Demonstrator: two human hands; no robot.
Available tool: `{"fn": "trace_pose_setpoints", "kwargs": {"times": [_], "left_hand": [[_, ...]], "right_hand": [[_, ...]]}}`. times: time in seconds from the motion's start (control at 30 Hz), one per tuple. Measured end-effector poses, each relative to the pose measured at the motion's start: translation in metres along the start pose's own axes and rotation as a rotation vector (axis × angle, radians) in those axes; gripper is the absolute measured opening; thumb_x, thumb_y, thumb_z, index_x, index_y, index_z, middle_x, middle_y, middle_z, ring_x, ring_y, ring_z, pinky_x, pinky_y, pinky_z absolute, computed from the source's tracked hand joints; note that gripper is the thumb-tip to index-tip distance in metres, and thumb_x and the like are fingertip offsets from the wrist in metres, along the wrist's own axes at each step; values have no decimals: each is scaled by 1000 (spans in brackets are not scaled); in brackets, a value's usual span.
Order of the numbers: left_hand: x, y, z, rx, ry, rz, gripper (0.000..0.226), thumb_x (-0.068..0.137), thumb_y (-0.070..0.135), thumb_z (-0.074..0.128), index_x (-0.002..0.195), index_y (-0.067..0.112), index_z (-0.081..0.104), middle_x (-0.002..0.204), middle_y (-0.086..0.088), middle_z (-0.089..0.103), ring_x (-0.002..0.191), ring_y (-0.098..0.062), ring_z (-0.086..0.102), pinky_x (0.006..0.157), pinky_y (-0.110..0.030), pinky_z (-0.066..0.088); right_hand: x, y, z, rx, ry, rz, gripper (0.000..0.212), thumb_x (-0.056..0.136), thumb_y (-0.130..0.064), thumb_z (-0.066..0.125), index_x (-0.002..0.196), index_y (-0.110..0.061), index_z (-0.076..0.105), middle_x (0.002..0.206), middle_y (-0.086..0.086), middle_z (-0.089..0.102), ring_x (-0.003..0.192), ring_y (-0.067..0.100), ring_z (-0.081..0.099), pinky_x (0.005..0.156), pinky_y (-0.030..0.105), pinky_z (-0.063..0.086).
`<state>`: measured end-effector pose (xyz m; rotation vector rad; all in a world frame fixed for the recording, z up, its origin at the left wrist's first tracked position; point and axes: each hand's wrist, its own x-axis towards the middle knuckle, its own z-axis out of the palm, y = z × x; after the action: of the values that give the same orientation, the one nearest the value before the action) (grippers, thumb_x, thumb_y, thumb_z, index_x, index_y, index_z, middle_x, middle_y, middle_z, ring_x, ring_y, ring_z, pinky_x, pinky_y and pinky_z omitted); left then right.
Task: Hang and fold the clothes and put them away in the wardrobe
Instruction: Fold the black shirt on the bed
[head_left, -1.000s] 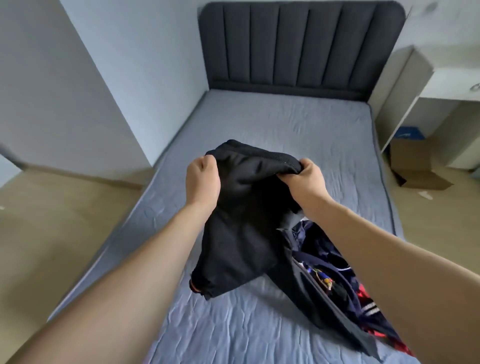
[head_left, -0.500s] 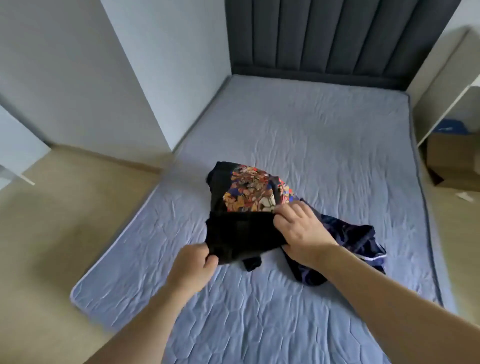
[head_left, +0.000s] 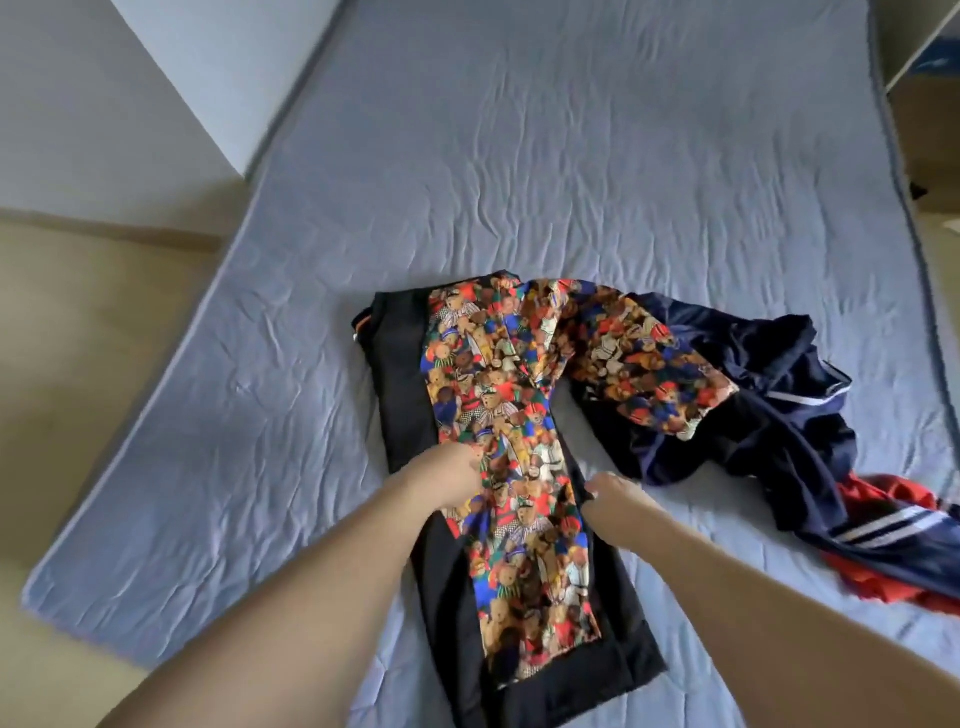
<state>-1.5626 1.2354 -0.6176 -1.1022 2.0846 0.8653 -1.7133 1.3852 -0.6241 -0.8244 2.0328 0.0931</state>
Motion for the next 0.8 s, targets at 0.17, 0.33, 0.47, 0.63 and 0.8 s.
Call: {"fn": "trace_pose_setpoints", "kwargs": {"times": [0.17, 0.33, 0.47, 0.63, 0.8], "left_hand": [[107, 36, -23, 14, 210, 100, 37, 93, 30, 49, 127, 15, 45, 125, -7, 52, 98, -26, 57, 74, -36, 49], [181, 77, 5, 149, 446, 71, 79, 82, 59, 59, 140, 15, 27, 145, -11, 28, 126, -33, 40, 86, -45, 46], [220, 69, 19, 316, 574, 73, 33, 92, 25, 53, 122, 10, 52, 124, -11, 56, 113, -30, 52, 77, -39, 46], [202, 32, -11, -3, 543, 224, 21, 97, 22, 41, 83, 8, 50, 71, 0, 50, 73, -26, 57, 54, -30, 33], [144, -3, -50, 18, 334, 223, 23, 95, 26, 44, 91, 5, 52, 77, -3, 47, 68, -19, 44, 54, -32, 31]], "right_hand": [[75, -7, 21, 251, 37, 89, 42, 89, -21, 50, 129, -9, 42, 125, 10, 51, 99, 25, 52, 72, 27, 38], [131, -10, 51, 447, 63, 147, 56, 84, -27, 57, 135, -14, 37, 116, 8, 55, 98, 25, 57, 68, 29, 44], [148, -10, 74, 262, 180, 155, 67, 79, -38, 65, 135, -23, 31, 131, 4, 32, 125, 28, 33, 99, 35, 35], [152, -6, 79, 297, 189, 212, 62, 79, -35, 66, 131, -21, 35, 127, 3, 50, 120, 27, 45, 97, 36, 39], [131, -32, 67, 373, 71, 133, 17, 85, -21, 53, 100, -14, 56, 93, 3, 61, 83, 21, 59, 62, 24, 43]]}}
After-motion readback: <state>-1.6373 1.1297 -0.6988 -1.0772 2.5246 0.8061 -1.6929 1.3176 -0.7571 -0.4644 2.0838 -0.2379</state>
